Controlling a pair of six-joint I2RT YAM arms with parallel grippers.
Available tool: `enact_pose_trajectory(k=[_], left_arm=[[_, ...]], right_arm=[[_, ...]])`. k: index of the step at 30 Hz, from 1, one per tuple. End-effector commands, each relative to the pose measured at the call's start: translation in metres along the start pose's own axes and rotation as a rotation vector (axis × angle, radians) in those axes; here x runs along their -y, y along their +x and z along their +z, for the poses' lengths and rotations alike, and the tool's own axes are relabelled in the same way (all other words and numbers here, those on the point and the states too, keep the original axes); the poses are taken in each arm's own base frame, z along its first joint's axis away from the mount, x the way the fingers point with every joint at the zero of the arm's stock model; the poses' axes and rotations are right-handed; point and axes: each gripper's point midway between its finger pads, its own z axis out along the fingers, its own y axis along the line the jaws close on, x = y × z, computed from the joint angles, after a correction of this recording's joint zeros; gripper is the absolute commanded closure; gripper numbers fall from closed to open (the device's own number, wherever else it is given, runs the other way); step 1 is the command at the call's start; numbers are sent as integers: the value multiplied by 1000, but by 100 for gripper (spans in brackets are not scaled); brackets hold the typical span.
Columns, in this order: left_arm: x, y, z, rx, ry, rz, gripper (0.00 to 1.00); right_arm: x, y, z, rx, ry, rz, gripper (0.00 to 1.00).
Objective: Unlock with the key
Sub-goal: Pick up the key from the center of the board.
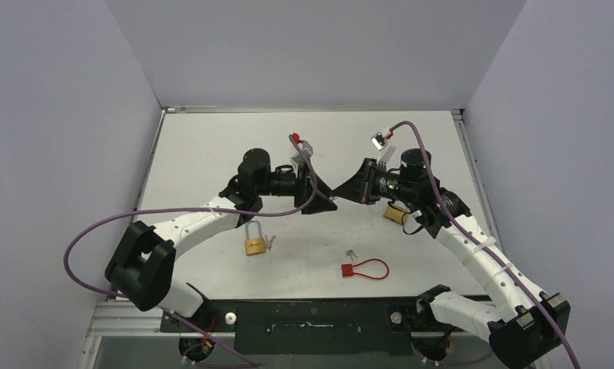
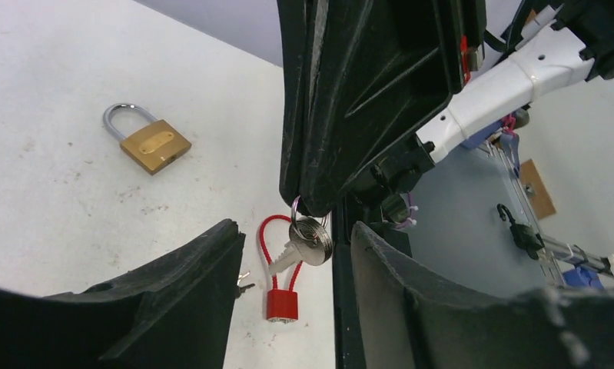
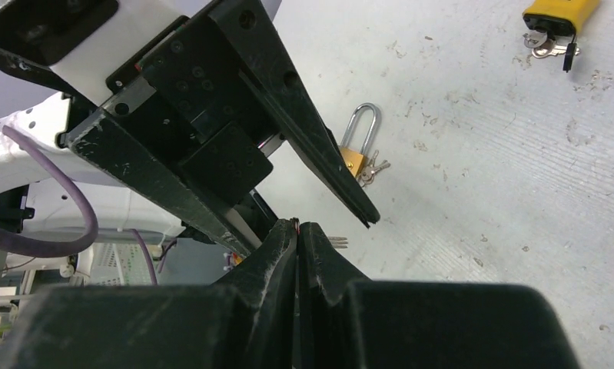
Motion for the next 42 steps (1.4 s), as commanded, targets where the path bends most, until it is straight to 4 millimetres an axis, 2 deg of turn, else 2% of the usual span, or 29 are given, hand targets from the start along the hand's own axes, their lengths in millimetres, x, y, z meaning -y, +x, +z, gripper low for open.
enact_pose_trajectory(k=[1,4,5,10,12,14,16,18,20,23,25,30,32,35,38,42], left_arm=[[32,-26,6,41,154,99,52],[39,-25,10,33,183,113,58],[40,-26,11,33,192,118,63],[39,-29,11,32,181,120,100],[38,-31,11,39,162,117,100],[35,-37,10,59,124,114,100],[33,-45,9,88,81,100,100],[34,-53,8,116,56,61,100],[37,-63,5,159,30,11,100],[37,-82,0,249,-23,-101,100],[42,-97,-6,323,-36,-175,100],[54,-129,-19,490,0,-386,100],[59,-138,-25,543,36,-451,100],[60,-148,-33,606,81,-556,100],[57,-152,-40,658,100,-601,100],[59,-155,-43,685,128,-621,100]], right_arm=[[-35,-20,-10,62,-98,-66,100],[-35,-21,-10,62,-100,-63,100],[-35,-21,-10,63,-101,-61,100],[-33,-22,-10,72,-88,-56,100],[-32,-24,-11,80,-78,-61,100],[-26,-25,-11,99,-50,-61,81],[-23,-28,-12,125,-32,-66,53],[-21,-32,-16,172,-13,-78,35],[-19,-38,-19,231,-5,-92,26],[-26,-49,-27,353,-58,-109,19],[-34,-54,-31,433,-124,-97,19],[-55,-68,-34,538,-279,-6,37],[-67,-71,-34,559,-330,-14,41],[-83,-74,-37,585,-391,-33,48],[-90,-73,-33,577,-412,-29,55],[-92,-73,-30,582,-419,-19,77]])
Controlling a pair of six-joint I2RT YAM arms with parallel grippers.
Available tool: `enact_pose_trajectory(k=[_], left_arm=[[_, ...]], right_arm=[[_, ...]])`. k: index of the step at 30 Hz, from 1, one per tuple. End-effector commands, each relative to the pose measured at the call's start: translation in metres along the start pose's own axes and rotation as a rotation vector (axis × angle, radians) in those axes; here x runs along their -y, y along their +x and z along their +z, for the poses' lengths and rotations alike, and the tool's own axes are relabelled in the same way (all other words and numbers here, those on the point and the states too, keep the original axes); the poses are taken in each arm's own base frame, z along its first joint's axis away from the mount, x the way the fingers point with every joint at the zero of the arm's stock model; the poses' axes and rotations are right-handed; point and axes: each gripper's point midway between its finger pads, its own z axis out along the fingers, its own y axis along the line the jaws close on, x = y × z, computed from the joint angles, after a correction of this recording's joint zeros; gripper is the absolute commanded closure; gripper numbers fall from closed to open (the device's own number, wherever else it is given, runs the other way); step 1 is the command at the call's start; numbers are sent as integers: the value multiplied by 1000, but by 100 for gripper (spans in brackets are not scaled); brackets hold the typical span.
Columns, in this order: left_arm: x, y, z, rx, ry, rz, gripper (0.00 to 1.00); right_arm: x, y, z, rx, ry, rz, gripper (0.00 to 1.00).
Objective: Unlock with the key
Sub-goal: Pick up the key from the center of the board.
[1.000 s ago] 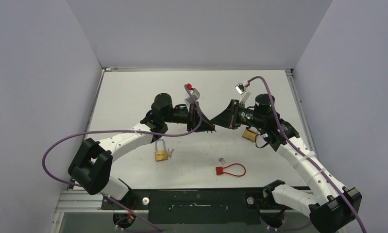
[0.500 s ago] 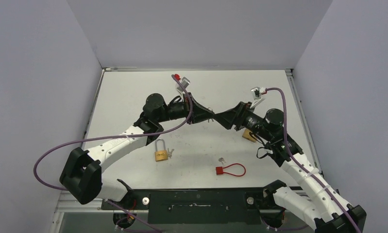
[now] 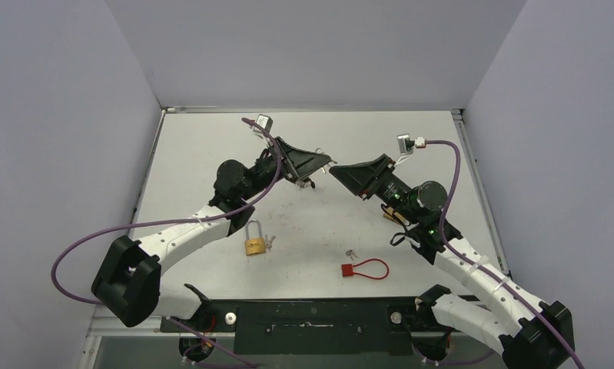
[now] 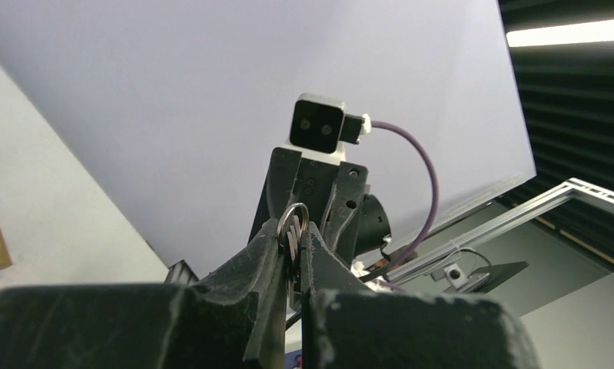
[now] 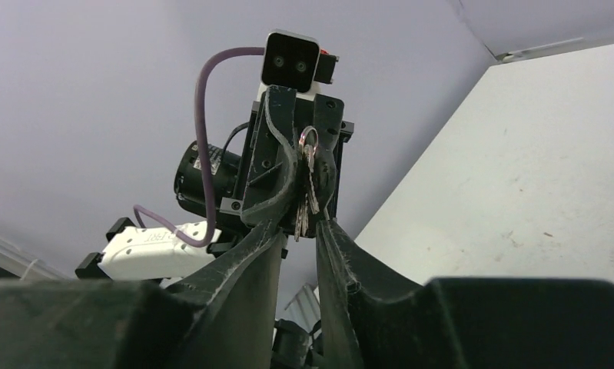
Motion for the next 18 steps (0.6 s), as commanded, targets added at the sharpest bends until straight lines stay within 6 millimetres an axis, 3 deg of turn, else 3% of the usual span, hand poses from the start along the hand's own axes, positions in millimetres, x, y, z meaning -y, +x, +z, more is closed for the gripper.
enact_pose_trajectory(k=[1,9,14,18], left_arm=[[44,-17,-3,78,149,-40,100],[42,-15,-4,76,144,-49,100],[39,-14,-5,72,137,-43,100],[37,-13,-3,65,135,-37,100]], right_arm=[[-28,-21,5,93,-94,-23,79],[-25,-20,12,86,-80,-22,79],[-27,-21,15,80,-82,-34,73],[-26,-20,18,66,-81,-30,82]])
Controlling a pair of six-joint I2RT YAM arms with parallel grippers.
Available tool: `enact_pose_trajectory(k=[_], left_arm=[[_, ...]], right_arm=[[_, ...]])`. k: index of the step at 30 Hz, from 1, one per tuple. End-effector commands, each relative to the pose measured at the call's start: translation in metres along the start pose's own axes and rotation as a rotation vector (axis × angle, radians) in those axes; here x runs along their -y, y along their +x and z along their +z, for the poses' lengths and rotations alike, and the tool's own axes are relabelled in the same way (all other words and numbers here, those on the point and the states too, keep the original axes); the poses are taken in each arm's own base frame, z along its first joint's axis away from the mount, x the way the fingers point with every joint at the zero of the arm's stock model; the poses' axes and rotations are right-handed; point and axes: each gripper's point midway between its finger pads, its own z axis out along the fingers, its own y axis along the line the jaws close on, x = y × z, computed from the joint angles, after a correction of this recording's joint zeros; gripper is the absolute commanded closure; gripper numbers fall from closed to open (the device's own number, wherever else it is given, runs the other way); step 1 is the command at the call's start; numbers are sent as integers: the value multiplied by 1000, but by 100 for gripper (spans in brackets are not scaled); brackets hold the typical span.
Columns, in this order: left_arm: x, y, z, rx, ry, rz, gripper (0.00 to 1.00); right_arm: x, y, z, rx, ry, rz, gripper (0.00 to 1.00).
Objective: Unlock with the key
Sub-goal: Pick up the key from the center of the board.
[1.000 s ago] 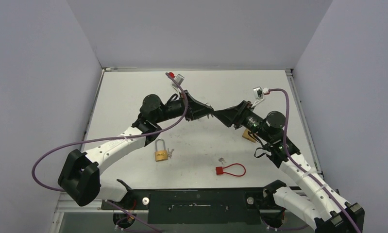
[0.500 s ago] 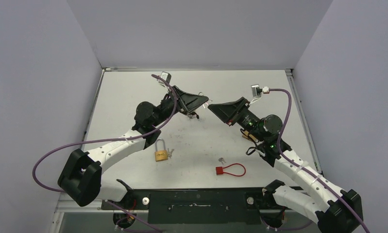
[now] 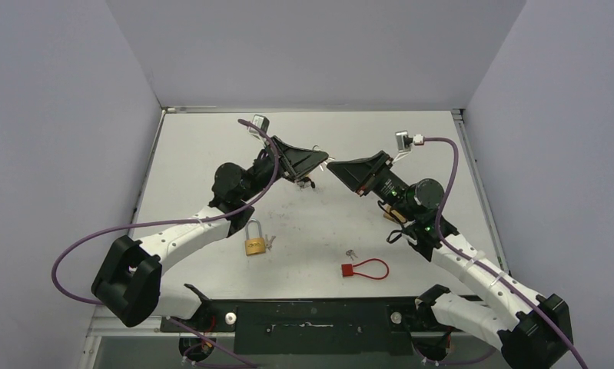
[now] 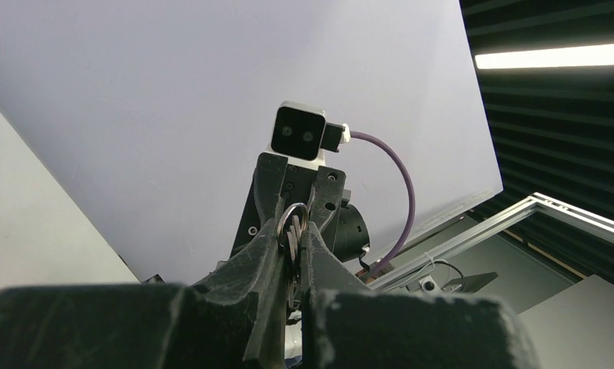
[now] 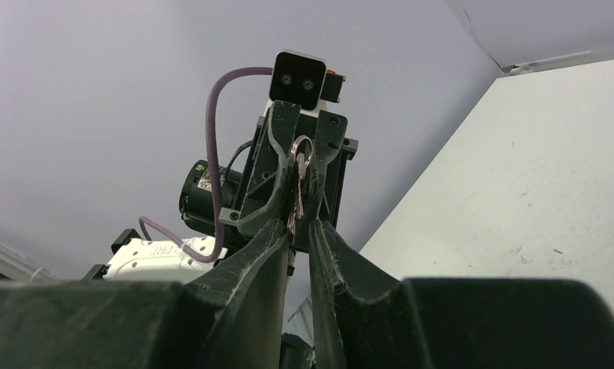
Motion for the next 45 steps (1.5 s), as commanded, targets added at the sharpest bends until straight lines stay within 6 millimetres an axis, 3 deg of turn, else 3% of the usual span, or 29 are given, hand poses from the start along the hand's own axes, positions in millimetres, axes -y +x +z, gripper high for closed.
enact_pose_trajectory(k=[1,6,9,12,13,14,15,16,18,20,24,28,33,37,39,45], left_arm=[[25,-1,1,-2,86,39,100],[23,0,2,-7,84,47,100],[23,1,2,-8,85,58,100],[14,-2,1,3,36,89,97],[1,-6,-1,22,-34,116,85],[-26,-11,-6,42,-174,111,74],[-37,-20,-12,80,-243,149,65],[-68,-33,-28,134,-406,154,59],[-100,-51,-58,199,-574,188,49],[-120,-63,-85,232,-659,223,42],[-144,-62,-118,152,-778,342,33],[-147,-49,-125,0,-786,490,29],[-117,-32,-116,-144,-610,679,29],[-80,7,-104,-270,-313,766,27],[-72,27,-103,-325,-218,767,27],[-77,75,-103,-473,-134,788,27]], right_arm=[[-22,-15,10,33,-62,-39,83],[-22,-15,12,32,-61,-40,86],[-21,-16,13,34,-46,-47,99],[-10,-14,13,14,18,-46,100],[-4,-12,13,-5,51,-51,100],[3,-9,12,-32,89,-64,100],[10,-6,11,-67,129,-85,100],[18,-2,9,-110,178,-106,100],[35,9,2,-205,266,-159,100],[55,21,-10,-329,361,-219,100],[90,47,-37,-584,481,-337,100],[101,52,-51,-714,509,-437,100],[89,61,-55,-839,398,-546,100],[76,84,-61,-937,244,-637,100],[66,95,-63,-971,161,-656,100],[45,115,-64,-1050,5,-662,100]])
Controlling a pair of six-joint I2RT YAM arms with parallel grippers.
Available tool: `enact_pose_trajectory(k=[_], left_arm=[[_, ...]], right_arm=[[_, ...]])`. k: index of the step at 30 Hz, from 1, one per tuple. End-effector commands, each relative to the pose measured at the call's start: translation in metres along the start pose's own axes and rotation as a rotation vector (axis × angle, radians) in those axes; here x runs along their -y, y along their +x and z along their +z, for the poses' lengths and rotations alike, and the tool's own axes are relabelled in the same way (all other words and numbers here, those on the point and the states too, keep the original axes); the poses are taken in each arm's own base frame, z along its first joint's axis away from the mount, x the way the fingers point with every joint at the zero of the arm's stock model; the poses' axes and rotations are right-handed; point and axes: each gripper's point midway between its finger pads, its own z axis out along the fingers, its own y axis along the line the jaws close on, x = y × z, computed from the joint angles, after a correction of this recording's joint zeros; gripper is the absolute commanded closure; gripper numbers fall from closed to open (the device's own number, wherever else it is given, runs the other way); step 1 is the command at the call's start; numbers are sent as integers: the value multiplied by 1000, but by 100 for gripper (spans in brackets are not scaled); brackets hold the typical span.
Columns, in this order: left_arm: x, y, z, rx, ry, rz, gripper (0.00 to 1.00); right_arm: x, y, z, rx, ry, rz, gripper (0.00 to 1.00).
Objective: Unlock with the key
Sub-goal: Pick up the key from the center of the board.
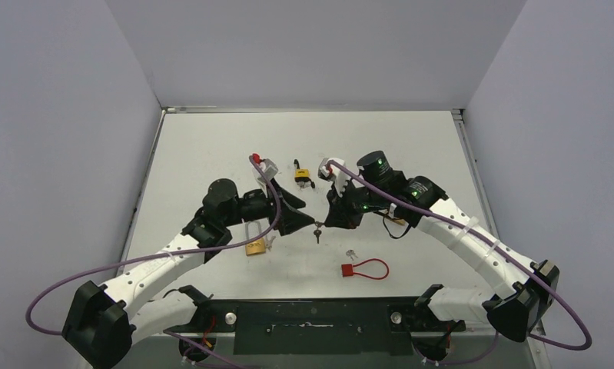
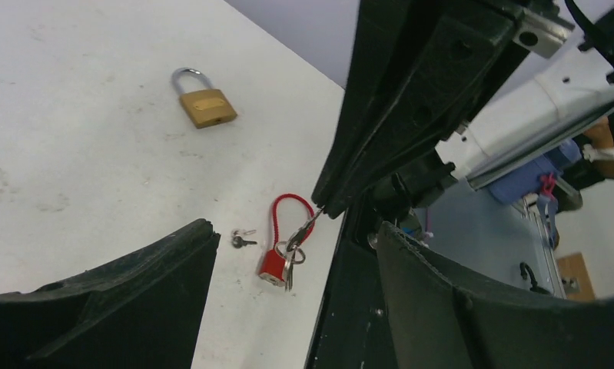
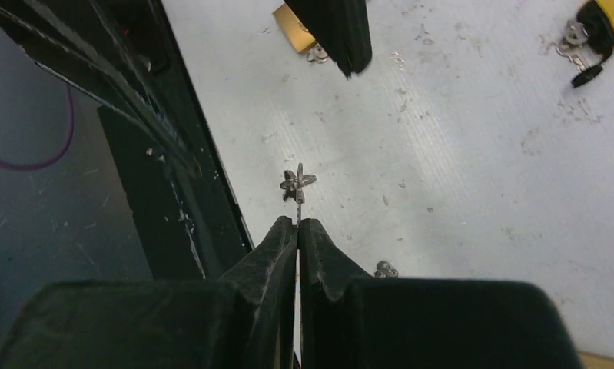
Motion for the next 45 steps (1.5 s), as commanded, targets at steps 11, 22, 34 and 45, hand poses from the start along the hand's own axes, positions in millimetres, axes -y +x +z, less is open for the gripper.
enact_pose_trajectory(k=[11,22,34,45], left_arm=[[49,35,5,-112,267,184,56],[55,51,12,-183,308,184,79],[85,19,13,-59,371,217,100],[116,-65,4,274,353,33,100]], right_arm=[[-49,-16,-16,41,-243,-236,100],[-65,-19,-21,52,-311,-283,100],[-70,-57,-31,259,-261,-254,60],[-53,-141,-103,931,-42,25,15]])
